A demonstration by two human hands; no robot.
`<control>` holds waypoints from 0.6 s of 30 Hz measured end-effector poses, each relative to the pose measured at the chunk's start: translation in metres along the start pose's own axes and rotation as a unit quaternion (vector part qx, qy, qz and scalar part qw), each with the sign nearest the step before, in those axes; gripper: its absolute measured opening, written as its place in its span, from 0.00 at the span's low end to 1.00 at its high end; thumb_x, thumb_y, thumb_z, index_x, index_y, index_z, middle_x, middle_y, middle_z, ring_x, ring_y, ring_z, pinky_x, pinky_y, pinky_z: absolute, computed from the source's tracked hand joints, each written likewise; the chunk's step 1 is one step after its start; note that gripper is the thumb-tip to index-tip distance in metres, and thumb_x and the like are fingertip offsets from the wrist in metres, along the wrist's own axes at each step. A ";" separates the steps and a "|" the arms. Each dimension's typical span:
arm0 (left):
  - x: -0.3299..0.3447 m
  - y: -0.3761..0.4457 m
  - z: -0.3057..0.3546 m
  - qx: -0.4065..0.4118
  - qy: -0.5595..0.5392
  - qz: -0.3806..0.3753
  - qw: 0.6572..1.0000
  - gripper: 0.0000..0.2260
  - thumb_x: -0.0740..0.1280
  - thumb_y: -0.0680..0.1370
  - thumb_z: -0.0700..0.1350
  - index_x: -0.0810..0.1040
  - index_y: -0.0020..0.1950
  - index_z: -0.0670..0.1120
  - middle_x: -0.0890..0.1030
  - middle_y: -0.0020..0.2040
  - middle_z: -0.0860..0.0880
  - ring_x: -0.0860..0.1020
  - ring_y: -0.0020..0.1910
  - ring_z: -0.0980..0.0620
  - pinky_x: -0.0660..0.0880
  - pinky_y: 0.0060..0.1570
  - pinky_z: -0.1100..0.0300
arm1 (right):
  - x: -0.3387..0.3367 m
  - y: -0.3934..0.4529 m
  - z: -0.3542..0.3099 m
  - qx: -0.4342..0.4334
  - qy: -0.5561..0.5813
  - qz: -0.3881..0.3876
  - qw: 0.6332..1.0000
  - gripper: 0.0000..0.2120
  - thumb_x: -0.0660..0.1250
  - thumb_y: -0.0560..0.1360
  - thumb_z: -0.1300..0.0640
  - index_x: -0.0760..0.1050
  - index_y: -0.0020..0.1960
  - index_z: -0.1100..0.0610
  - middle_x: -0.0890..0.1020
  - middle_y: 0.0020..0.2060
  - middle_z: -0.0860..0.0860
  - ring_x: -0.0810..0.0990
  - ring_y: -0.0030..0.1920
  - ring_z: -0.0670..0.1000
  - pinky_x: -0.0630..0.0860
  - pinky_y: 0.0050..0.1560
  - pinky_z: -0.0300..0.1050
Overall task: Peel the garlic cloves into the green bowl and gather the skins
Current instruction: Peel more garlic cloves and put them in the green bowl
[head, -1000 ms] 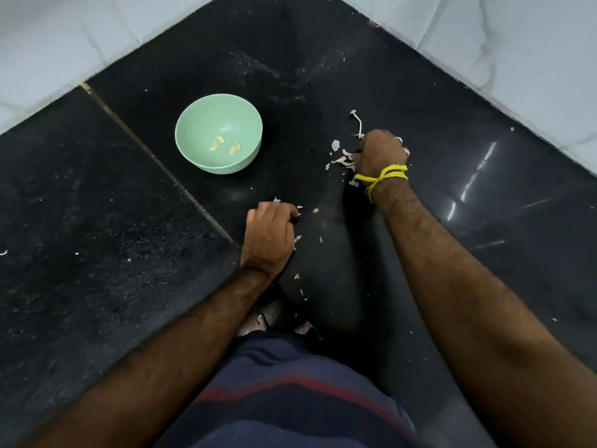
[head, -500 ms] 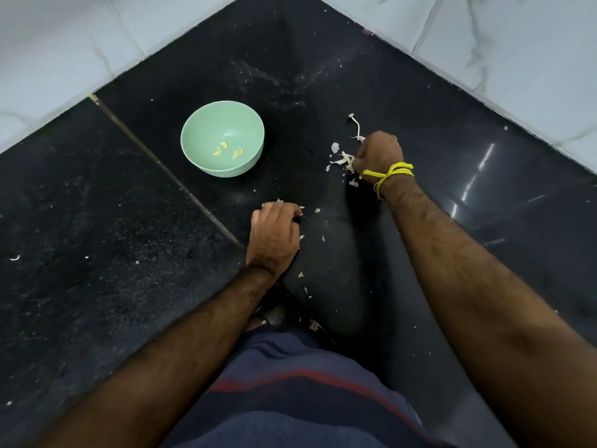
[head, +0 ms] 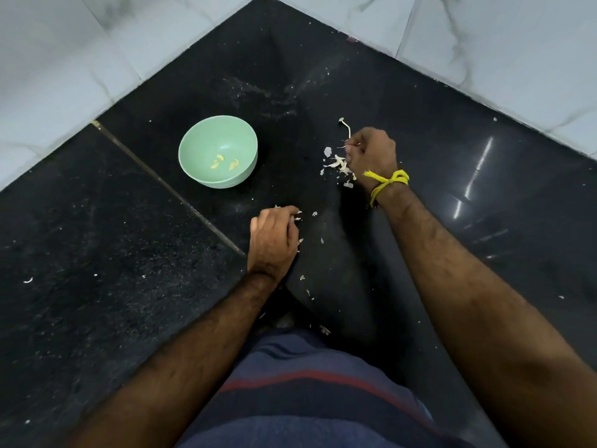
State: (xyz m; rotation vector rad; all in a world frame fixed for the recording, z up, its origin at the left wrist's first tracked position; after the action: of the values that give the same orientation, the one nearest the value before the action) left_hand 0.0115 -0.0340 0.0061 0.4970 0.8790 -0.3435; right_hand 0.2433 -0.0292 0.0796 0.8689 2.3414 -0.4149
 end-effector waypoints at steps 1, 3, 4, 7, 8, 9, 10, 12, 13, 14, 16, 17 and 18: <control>0.000 0.000 0.000 -0.001 0.000 -0.004 1.000 0.12 0.59 0.80 0.46 0.80 0.56 0.45 0.82 0.51 0.47 0.76 0.54 0.46 0.66 0.56 0.51 | 0.000 -0.007 0.002 0.002 0.023 -0.008 1.000 0.07 0.66 0.69 0.60 0.76 0.36 0.49 0.84 0.38 0.52 0.83 0.43 0.58 0.82 0.48 0.56; 0.000 0.000 0.000 0.004 0.002 -0.006 1.000 0.13 0.58 0.81 0.47 0.81 0.55 0.46 0.82 0.51 0.48 0.77 0.54 0.45 0.67 0.55 0.49 | 0.000 -0.023 0.009 0.006 0.061 -0.025 0.998 0.09 0.66 0.69 0.62 0.77 0.34 0.49 0.82 0.33 0.52 0.83 0.38 0.56 0.83 0.44 0.54; 0.000 0.000 -0.001 0.007 0.001 -0.006 1.000 0.13 0.58 0.81 0.48 0.81 0.55 0.46 0.82 0.51 0.48 0.77 0.54 0.44 0.68 0.55 0.49 | 0.001 -0.032 0.013 0.018 0.089 -0.037 0.995 0.11 0.69 0.70 0.64 0.79 0.35 0.50 0.82 0.32 0.53 0.82 0.35 0.53 0.83 0.43 0.51; 0.000 0.000 -0.001 0.016 -0.002 -0.006 1.000 0.13 0.59 0.81 0.48 0.82 0.54 0.47 0.83 0.51 0.49 0.77 0.54 0.45 0.67 0.55 0.50 | 0.008 -0.058 0.023 0.084 0.194 -0.085 0.974 0.07 0.69 0.75 0.69 0.82 0.44 0.59 0.82 0.34 0.54 0.80 0.33 0.47 0.83 0.40 0.42; 0.000 -0.001 -0.002 0.020 -0.003 -0.003 1.000 0.12 0.60 0.81 0.48 0.82 0.54 0.47 0.82 0.51 0.49 0.77 0.54 0.45 0.67 0.55 0.51 | 0.009 -0.067 0.024 0.101 0.213 -0.099 0.967 0.06 0.67 0.76 0.69 0.82 0.47 0.62 0.82 0.36 0.55 0.80 0.34 0.47 0.82 0.39 0.40; -0.001 -0.002 -0.002 0.023 -0.006 0.002 1.000 0.12 0.60 0.81 0.49 0.82 0.54 0.47 0.82 0.51 0.50 0.77 0.55 0.46 0.66 0.56 0.52 | 0.010 -0.075 0.026 0.107 0.224 -0.112 0.962 0.06 0.66 0.77 0.69 0.81 0.49 0.63 0.82 0.36 0.55 0.80 0.34 0.46 0.82 0.39 0.39; -0.001 -0.003 -0.003 0.027 -0.010 0.006 1.000 0.11 0.61 0.80 0.49 0.82 0.55 0.48 0.82 0.51 0.50 0.77 0.55 0.46 0.66 0.56 0.53 | 0.011 -0.081 0.029 0.106 0.233 -0.119 0.959 0.06 0.66 0.78 0.69 0.81 0.48 0.62 0.82 0.36 0.55 0.81 0.33 0.46 0.82 0.38 0.40; -0.002 -0.003 -0.003 0.031 -0.018 0.010 0.999 0.11 0.64 0.80 0.49 0.82 0.56 0.47 0.83 0.52 0.49 0.77 0.56 0.46 0.67 0.58 0.53 | 0.010 -0.095 0.033 0.102 0.260 -0.126 0.952 0.06 0.66 0.78 0.69 0.80 0.46 0.60 0.83 0.34 0.55 0.81 0.32 0.47 0.82 0.37 0.41; -0.002 -0.004 -0.002 0.033 -0.024 0.009 0.999 0.10 0.65 0.80 0.48 0.82 0.58 0.47 0.83 0.53 0.49 0.77 0.57 0.46 0.68 0.59 0.52 | 0.009 -0.101 0.036 0.106 0.277 -0.125 0.947 0.05 0.67 0.78 0.68 0.80 0.46 0.61 0.83 0.34 0.56 0.81 0.31 0.48 0.82 0.37 0.42; -0.002 -0.004 0.000 0.035 -0.032 0.009 0.999 0.10 0.67 0.80 0.47 0.81 0.59 0.47 0.83 0.53 0.49 0.77 0.57 0.46 0.68 0.60 0.51 | 0.008 -0.107 0.037 0.113 0.294 -0.126 0.941 0.04 0.67 0.78 0.68 0.80 0.47 0.62 0.83 0.34 0.56 0.81 0.31 0.48 0.82 0.36 0.42; -0.003 -0.007 0.006 0.041 -0.043 0.010 0.998 0.10 0.68 0.79 0.45 0.81 0.59 0.47 0.83 0.53 0.49 0.76 0.56 0.48 0.70 0.61 0.51 | 0.006 -0.115 0.037 0.133 0.343 -0.136 0.920 0.03 0.68 0.77 0.68 0.80 0.48 0.63 0.83 0.34 0.57 0.82 0.31 0.49 0.82 0.37 0.41; -0.002 -0.009 0.008 0.047 -0.042 0.009 0.998 0.10 0.68 0.79 0.45 0.81 0.59 0.47 0.83 0.53 0.49 0.77 0.55 0.47 0.70 0.60 0.51 | 0.006 -0.117 0.038 0.144 0.371 -0.142 0.906 0.04 0.67 0.77 0.68 0.80 0.48 0.64 0.83 0.35 0.57 0.82 0.32 0.49 0.82 0.37 0.41; -0.002 -0.011 0.007 0.053 -0.038 0.007 0.998 0.10 0.67 0.79 0.45 0.81 0.59 0.46 0.83 0.53 0.49 0.78 0.54 0.46 0.71 0.59 0.50 | 0.006 -0.119 0.038 0.155 0.395 -0.150 0.893 0.04 0.67 0.77 0.69 0.81 0.49 0.64 0.83 0.36 0.56 0.82 0.33 0.49 0.82 0.38 0.40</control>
State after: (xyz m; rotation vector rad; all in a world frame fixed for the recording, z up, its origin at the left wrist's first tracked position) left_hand 0.0097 -0.0468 0.0089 0.5849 0.7861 -0.3962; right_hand 0.1762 -0.1314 0.0563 0.9381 3.2528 -0.6701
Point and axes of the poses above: each hand's wrist, its own y-axis towards the middle knuckle, its own x-axis out of the palm, z = x × y, the point moved 2 cm from there along y, towards the middle knuckle
